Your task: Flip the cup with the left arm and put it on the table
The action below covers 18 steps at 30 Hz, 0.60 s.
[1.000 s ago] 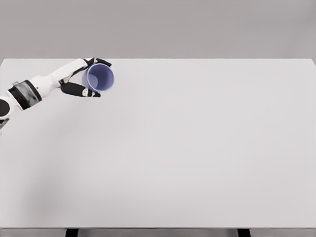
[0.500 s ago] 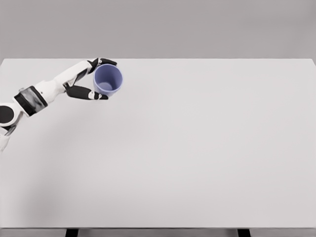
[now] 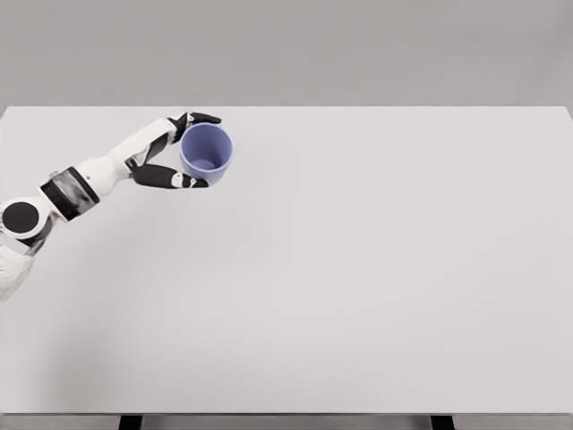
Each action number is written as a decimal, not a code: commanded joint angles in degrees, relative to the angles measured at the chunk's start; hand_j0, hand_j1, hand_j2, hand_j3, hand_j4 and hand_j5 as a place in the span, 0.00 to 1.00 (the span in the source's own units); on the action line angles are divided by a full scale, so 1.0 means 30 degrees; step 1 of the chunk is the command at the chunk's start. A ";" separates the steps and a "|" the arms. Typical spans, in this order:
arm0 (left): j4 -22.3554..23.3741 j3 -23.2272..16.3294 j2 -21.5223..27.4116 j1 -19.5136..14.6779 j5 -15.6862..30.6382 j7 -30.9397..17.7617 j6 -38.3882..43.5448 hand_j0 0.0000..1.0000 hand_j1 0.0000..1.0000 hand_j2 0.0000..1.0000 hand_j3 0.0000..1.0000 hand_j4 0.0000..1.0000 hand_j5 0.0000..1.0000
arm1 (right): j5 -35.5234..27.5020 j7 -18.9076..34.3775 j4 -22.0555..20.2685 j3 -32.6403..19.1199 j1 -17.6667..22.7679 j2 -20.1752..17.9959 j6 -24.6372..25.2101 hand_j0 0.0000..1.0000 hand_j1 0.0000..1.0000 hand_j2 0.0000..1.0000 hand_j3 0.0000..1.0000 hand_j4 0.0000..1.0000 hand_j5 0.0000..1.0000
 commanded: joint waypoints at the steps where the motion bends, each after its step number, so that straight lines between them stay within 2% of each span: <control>1: -0.0011 0.0020 -0.0098 0.0058 0.0203 0.0005 0.0016 0.81 0.81 0.81 0.81 0.81 0.81 | -0.0013 0.0001 -0.0003 -0.0005 0.0000 0.0000 -0.0001 1.00 1.00 1.00 1.00 1.00 1.00; 4: -0.0069 0.0020 -0.0098 0.0176 0.0701 0.0005 0.0016 0.81 0.81 0.81 0.81 0.81 0.81 | -0.0013 0.0001 -0.0003 -0.0005 0.0000 0.0000 -0.0030 1.00 1.00 1.00 1.00 1.00 1.00; 18: 0.0106 0.0020 -0.0743 0.0967 0.0701 0.0005 -0.0013 0.81 0.81 0.81 0.81 0.81 0.81 | -0.0013 0.0001 -0.0003 -0.0005 0.0000 0.0000 -0.0001 1.00 1.00 1.00 1.00 1.00 1.00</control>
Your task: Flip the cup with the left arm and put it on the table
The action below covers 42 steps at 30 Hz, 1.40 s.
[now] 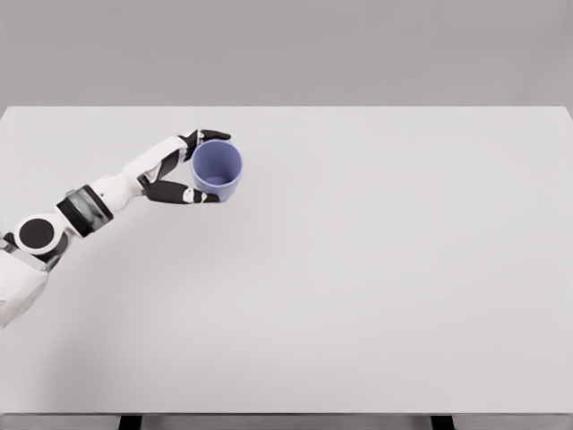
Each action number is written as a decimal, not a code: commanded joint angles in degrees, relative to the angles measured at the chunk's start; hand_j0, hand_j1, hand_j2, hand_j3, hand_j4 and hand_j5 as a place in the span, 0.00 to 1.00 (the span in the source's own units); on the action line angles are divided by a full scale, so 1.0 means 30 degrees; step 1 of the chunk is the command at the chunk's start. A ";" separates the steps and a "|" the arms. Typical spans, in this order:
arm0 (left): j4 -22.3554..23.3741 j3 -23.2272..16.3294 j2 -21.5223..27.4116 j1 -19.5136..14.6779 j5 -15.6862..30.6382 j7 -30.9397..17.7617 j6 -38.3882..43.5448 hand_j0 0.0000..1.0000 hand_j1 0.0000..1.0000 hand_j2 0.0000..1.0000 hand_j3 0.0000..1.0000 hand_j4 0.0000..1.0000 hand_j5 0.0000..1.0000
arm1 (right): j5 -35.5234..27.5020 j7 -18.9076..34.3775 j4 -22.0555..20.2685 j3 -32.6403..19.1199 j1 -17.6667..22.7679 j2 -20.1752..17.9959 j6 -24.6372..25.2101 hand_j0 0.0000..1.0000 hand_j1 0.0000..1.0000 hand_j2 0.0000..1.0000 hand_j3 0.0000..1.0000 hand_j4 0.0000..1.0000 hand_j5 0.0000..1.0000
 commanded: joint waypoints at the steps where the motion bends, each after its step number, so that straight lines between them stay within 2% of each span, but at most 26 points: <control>1: 0.0019 0.0017 -0.0074 0.0000 0.0114 0.0003 0.0009 0.81 0.81 0.81 0.81 0.81 0.81 | -0.0013 -0.0001 -0.0003 -0.0005 0.0000 0.0000 0.0000 1.00 1.00 1.00 1.00 1.00 1.00; 21: 0.0107 0.0105 -0.0338 0.0352 -0.0003 0.0033 -0.0021 0.84 0.84 0.84 0.84 0.84 0.84 | -0.0013 -0.0001 -0.0003 -0.0005 0.0000 0.0000 0.0000 1.00 1.00 1.00 1.00 1.00 1.00; 24: 0.0136 0.0105 -0.0367 0.0352 -0.0032 0.0033 0.0008 0.90 0.90 0.90 0.90 0.90 0.90 | -0.0013 -0.0001 -0.0003 -0.0005 0.0000 0.0000 0.0000 1.00 1.00 1.00 1.00 1.00 1.00; 28: 0.0136 0.0105 -0.0367 0.0323 -0.0032 0.0033 0.0009 0.90 0.90 0.90 0.90 0.90 0.90 | -0.0013 -0.0001 -0.0003 -0.0005 0.0000 0.0000 -0.0001 1.00 1.00 1.00 1.00 1.00 1.00; 29: 0.0136 0.0105 -0.0367 0.0352 -0.0032 0.0033 0.0009 0.94 0.94 0.94 0.94 0.94 0.94 | -0.0013 -0.0001 -0.0003 -0.0005 0.0000 0.0000 0.0000 1.00 1.00 1.00 1.00 1.00 1.00; 32: 0.0106 0.0105 -0.0338 0.0352 -0.0032 0.0033 0.0009 0.94 0.94 0.94 0.94 0.94 0.94 | -0.0013 -0.0001 -0.0003 -0.0005 0.0000 0.0000 0.0000 1.00 1.00 1.00 1.00 1.00 1.00; 35: 0.0136 0.0105 -0.0338 0.0352 -0.0032 0.0033 0.0009 0.99 0.99 0.99 0.99 0.99 0.99 | -0.0013 -0.0001 -0.0003 -0.0005 0.0000 0.0000 0.0000 1.00 1.00 1.00 1.00 1.00 1.00; 42: 0.0106 0.0105 -0.0309 0.0323 -0.0033 0.0033 -0.0021 1.00 1.00 1.00 1.00 1.00 1.00 | -0.0013 -0.0001 -0.0003 -0.0005 0.0000 0.0000 0.0000 1.00 1.00 1.00 1.00 1.00 1.00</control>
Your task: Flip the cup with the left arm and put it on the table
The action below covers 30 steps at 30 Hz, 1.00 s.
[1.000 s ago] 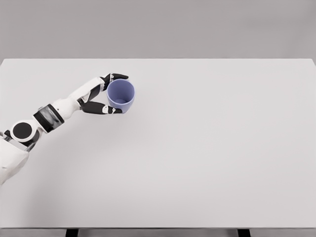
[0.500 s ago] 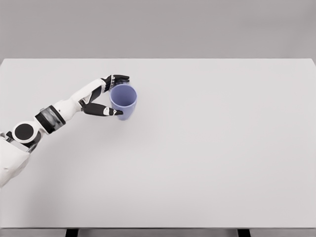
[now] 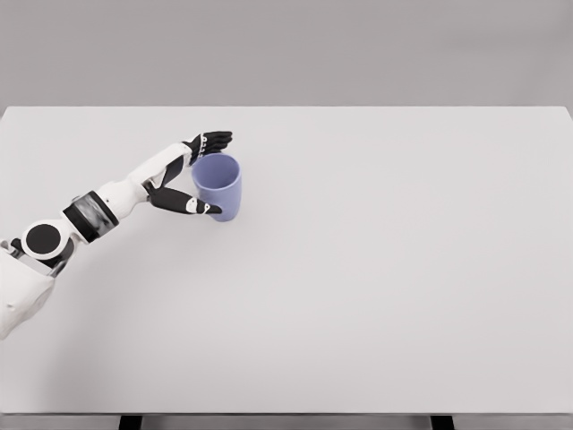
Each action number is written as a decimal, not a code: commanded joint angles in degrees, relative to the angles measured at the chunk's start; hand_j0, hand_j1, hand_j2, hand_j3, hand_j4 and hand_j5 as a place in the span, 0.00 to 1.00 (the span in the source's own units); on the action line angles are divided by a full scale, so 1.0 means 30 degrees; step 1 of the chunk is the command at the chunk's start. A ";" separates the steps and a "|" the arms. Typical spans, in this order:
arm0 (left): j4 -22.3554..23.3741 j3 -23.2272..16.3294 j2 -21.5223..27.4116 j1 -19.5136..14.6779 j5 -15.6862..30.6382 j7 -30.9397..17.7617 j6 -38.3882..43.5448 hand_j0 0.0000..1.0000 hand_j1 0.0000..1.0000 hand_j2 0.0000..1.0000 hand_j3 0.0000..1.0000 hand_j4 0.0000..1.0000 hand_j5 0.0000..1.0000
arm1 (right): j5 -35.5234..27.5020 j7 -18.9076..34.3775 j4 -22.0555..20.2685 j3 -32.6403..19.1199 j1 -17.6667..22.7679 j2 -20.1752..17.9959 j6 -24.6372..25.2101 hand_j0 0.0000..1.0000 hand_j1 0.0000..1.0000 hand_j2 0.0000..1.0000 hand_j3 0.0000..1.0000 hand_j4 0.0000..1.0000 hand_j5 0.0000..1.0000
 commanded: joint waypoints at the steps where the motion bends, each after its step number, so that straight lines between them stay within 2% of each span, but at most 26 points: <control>1: -0.0045 0.0011 0.0070 0.0000 0.0070 0.0023 -0.0007 1.00 1.00 1.00 1.00 1.00 1.00 | -0.0013 0.0000 -0.0003 -0.0005 0.0000 0.0000 0.0002 1.00 1.00 1.00 1.00 1.00 1.00; 18: -0.0719 0.0363 0.0802 0.0059 0.0040 -0.0006 -0.0242 1.00 1.00 1.00 1.00 1.00 1.00 | -0.0013 0.0000 -0.0003 -0.0005 0.0000 0.0000 0.0002 1.00 1.00 1.00 1.00 1.00 1.00; 21: -0.1303 0.0363 0.1767 0.0409 0.0099 -0.0006 -0.0242 1.00 1.00 1.00 1.00 1.00 1.00 | -0.0013 0.0000 -0.0003 -0.0005 0.0000 0.0000 0.0002 1.00 1.00 1.00 1.00 1.00 1.00; 26: -0.2828 0.2530 0.3848 0.1611 0.0070 -0.0006 -0.0271 1.00 1.00 1.00 1.00 1.00 1.00 | -0.0013 0.0000 -0.0003 -0.0005 0.0000 0.0000 0.0002 1.00 1.00 1.00 1.00 1.00 1.00; 30: -0.2829 0.3058 0.5459 0.1611 0.0099 -0.0006 -0.0125 1.00 1.00 1.00 1.00 1.00 1.00 | -0.0013 0.0000 -0.0003 -0.0005 0.0000 0.0000 0.0002 1.00 1.00 1.00 1.00 1.00 1.00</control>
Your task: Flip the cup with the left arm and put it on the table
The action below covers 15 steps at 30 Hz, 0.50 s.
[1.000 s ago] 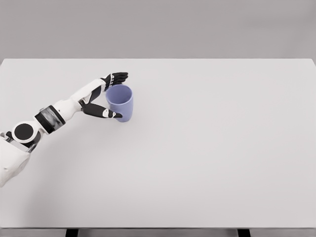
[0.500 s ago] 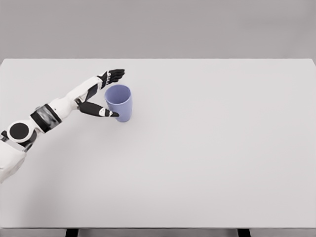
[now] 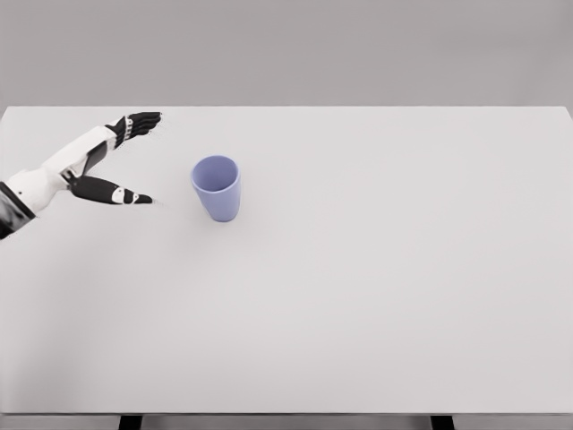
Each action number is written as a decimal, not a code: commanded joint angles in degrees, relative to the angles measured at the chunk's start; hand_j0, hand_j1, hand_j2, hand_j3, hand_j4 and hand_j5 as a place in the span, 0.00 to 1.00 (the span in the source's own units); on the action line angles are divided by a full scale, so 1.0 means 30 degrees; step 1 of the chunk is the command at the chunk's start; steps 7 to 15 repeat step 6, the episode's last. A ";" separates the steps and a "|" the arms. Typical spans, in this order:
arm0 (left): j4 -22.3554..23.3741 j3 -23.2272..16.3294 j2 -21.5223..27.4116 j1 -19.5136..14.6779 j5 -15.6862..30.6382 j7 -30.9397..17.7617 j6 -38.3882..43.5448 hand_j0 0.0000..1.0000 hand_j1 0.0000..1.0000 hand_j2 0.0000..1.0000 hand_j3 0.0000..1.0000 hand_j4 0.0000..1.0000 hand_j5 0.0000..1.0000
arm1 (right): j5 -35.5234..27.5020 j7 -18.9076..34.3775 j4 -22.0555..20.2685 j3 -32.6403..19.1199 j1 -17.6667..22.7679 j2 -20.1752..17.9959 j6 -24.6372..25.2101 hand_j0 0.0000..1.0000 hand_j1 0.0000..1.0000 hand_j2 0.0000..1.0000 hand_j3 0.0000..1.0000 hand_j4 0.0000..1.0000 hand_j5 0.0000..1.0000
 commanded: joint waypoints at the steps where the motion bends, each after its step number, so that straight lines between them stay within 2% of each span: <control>1: -0.0163 0.0667 0.1060 0.0000 0.0116 0.0002 0.0172 1.00 1.00 1.00 1.00 1.00 1.00 | -0.0013 0.0001 -0.0002 -0.0005 0.0000 0.0000 0.0000 1.00 1.00 1.00 1.00 1.00 1.00; 5: -0.0046 0.0727 0.1998 0.0117 0.0116 0.0031 0.0201 1.00 1.00 1.00 1.00 1.00 1.00 | -0.0013 0.0001 -0.0002 -0.0005 0.0000 0.0000 0.0000 1.00 1.00 1.00 1.00 1.00 1.00; 15: -0.0016 0.0727 0.1999 0.0117 0.0116 0.0031 0.0201 1.00 1.00 1.00 1.00 1.00 1.00 | -0.0013 0.0001 -0.0002 -0.0005 0.0000 0.0000 0.0000 1.00 1.00 1.00 1.00 1.00 1.00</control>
